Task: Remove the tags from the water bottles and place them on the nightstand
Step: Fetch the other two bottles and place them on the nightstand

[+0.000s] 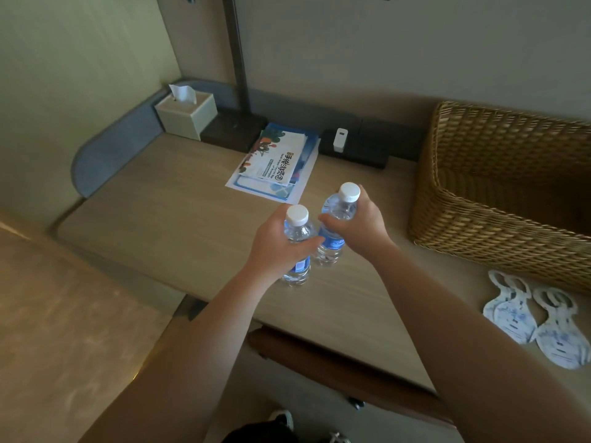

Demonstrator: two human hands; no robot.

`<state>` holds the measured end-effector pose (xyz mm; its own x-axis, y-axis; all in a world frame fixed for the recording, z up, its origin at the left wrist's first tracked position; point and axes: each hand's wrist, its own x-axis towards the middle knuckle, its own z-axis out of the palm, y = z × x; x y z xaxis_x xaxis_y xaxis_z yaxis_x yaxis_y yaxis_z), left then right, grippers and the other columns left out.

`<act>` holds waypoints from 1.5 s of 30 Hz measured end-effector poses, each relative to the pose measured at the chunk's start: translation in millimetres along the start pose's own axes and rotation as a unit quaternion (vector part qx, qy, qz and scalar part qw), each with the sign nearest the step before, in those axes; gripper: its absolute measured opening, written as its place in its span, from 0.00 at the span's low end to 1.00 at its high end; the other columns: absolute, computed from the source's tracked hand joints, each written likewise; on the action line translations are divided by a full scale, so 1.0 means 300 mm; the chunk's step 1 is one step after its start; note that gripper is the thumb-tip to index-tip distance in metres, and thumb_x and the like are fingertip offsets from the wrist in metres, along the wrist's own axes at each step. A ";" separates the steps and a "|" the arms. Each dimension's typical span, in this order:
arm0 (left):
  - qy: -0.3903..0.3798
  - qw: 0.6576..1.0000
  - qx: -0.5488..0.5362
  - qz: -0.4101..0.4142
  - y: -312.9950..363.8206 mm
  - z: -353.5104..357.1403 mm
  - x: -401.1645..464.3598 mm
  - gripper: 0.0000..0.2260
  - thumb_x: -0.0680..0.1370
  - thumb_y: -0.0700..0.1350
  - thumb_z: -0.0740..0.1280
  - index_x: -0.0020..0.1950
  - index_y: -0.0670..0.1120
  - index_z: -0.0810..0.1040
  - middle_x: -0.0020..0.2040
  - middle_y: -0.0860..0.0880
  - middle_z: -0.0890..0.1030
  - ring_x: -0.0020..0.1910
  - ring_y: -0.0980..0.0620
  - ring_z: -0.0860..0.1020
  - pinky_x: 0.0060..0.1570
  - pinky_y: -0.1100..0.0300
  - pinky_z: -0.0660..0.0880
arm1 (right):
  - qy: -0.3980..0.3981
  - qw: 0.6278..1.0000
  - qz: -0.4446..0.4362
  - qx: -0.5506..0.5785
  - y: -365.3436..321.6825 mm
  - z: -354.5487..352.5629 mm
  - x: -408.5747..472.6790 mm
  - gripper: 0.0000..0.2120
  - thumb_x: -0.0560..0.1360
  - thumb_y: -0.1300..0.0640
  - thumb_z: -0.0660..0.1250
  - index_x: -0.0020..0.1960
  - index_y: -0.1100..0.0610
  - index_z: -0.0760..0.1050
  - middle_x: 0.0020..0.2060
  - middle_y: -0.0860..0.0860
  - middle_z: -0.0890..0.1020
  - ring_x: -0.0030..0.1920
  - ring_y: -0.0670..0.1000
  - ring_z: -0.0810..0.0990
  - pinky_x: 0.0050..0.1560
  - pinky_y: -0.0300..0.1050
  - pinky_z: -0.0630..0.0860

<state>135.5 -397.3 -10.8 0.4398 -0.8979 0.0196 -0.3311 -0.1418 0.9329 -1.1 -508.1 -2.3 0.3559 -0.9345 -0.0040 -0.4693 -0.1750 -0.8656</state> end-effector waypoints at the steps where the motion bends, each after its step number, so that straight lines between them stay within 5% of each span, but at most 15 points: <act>1: 0.007 1.000 0.000 0.005 0.003 0.004 -0.002 0.19 0.64 0.55 0.77 0.51 0.55 0.76 0.45 0.55 0.81 0.47 0.57 0.80 0.47 0.56 0.78 | 0.003 1.000 -0.002 -0.005 0.009 -0.010 -0.017 0.23 0.61 0.45 0.76 0.49 0.40 0.66 0.41 0.38 0.76 0.42 0.39 0.76 0.36 0.33 0.68; 3: 0.027 0.999 0.009 0.019 0.010 0.015 -0.008 0.17 0.63 0.58 0.74 0.47 0.55 0.75 0.42 0.55 0.81 0.42 0.58 0.80 0.42 0.61 0.77 | 0.009 1.000 -0.003 -0.011 0.025 -0.031 -0.056 0.22 0.61 0.45 0.75 0.49 0.42 0.67 0.42 0.40 0.76 0.42 0.41 0.77 0.37 0.34 0.69; 10: 0.008 0.998 0.029 0.048 0.061 0.099 -0.028 0.19 0.65 0.57 0.74 0.48 0.47 0.76 0.42 0.49 0.81 0.44 0.49 0.80 0.48 0.47 0.77 | 0.145 0.989 0.026 0.000 0.090 -0.130 -0.255 0.19 0.62 0.48 0.75 0.46 0.46 0.68 0.40 0.43 0.76 0.41 0.43 0.76 0.38 0.36 0.68; 16: -0.088 0.988 0.016 0.124 0.165 0.273 -0.087 0.18 0.66 0.51 0.77 0.51 0.48 0.76 0.45 0.49 0.82 0.45 0.47 0.80 0.49 0.49 0.77 | 0.279 0.958 0.064 -0.026 0.127 -0.288 -0.452 0.22 0.64 0.47 0.75 0.52 0.53 0.70 0.42 0.45 0.77 0.42 0.43 0.74 0.43 0.39 0.69; 22: -0.225 0.953 -0.033 0.199 0.299 0.492 -0.223 0.16 0.64 0.55 0.75 0.47 0.57 0.73 0.41 0.56 0.80 0.43 0.54 0.79 0.46 0.57 0.76 | 0.421 0.900 0.093 -0.067 0.139 -0.475 -0.711 0.20 0.63 0.46 0.75 0.48 0.45 0.67 0.40 0.40 0.75 0.44 0.35 0.74 0.36 0.28 0.66; 25: -0.292 0.925 -0.041 0.240 0.360 0.606 -0.320 0.16 0.66 0.53 0.77 0.47 0.55 0.74 0.41 0.57 0.79 0.43 0.59 0.78 0.47 0.59 0.76 | 0.488 0.862 0.123 -0.069 0.159 -0.551 -0.874 0.20 0.62 0.46 0.75 0.47 0.43 0.67 0.39 0.38 0.77 0.44 0.32 0.75 0.37 0.22 0.67; 29: -0.378 0.885 -0.055 0.267 0.439 0.763 -0.494 0.21 0.65 0.56 0.75 0.52 0.46 0.76 0.45 0.50 0.81 0.46 0.50 0.79 0.51 0.51 0.77 | 0.558 0.808 0.169 -0.079 0.198 -0.639 -1.111 0.19 0.62 0.47 0.74 0.48 0.47 0.70 0.40 0.41 0.78 0.43 0.34 0.76 0.37 0.22 0.67; 34: -0.470 0.825 -0.057 0.309 0.514 0.959 -0.769 0.18 0.67 0.56 0.74 0.49 0.50 0.73 0.43 0.53 0.79 0.45 0.52 0.79 0.47 0.51 0.78 | 0.635 0.734 0.233 -0.063 0.273 -0.734 -1.426 0.22 0.61 0.43 0.72 0.51 0.49 0.73 0.43 0.44 0.81 0.45 0.40 0.79 0.40 0.29 0.69; 39: -0.565 0.747 -0.066 0.343 0.585 1.182 -1.091 0.15 0.68 0.54 0.76 0.47 0.53 0.72 0.40 0.57 0.78 0.41 0.58 0.78 0.41 0.62 0.75 | 0.698 0.650 0.294 -0.063 0.388 -0.847 -1.761 0.19 0.59 0.42 0.72 0.47 0.46 0.73 0.40 0.37 0.80 0.41 0.36 0.78 0.39 0.28 0.69; 45: -0.634 0.685 -0.058 0.354 0.660 1.479 -1.531 0.17 0.67 0.56 0.74 0.48 0.50 0.74 0.40 0.54 0.79 0.40 0.53 0.79 0.44 0.51 0.78 | 0.739 0.576 0.339 -0.081 0.547 -1.008 -2.185 0.20 0.58 0.39 0.71 0.47 0.42 0.72 0.41 0.39 0.80 0.42 0.34 0.77 0.38 0.24 0.66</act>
<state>-502.4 -197.9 5.3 -0.8998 -0.3752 0.2226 0.0140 0.4852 0.8743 -555.8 -17.9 9.7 -0.9751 -0.0266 0.2200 -0.2064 0.4707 -0.8578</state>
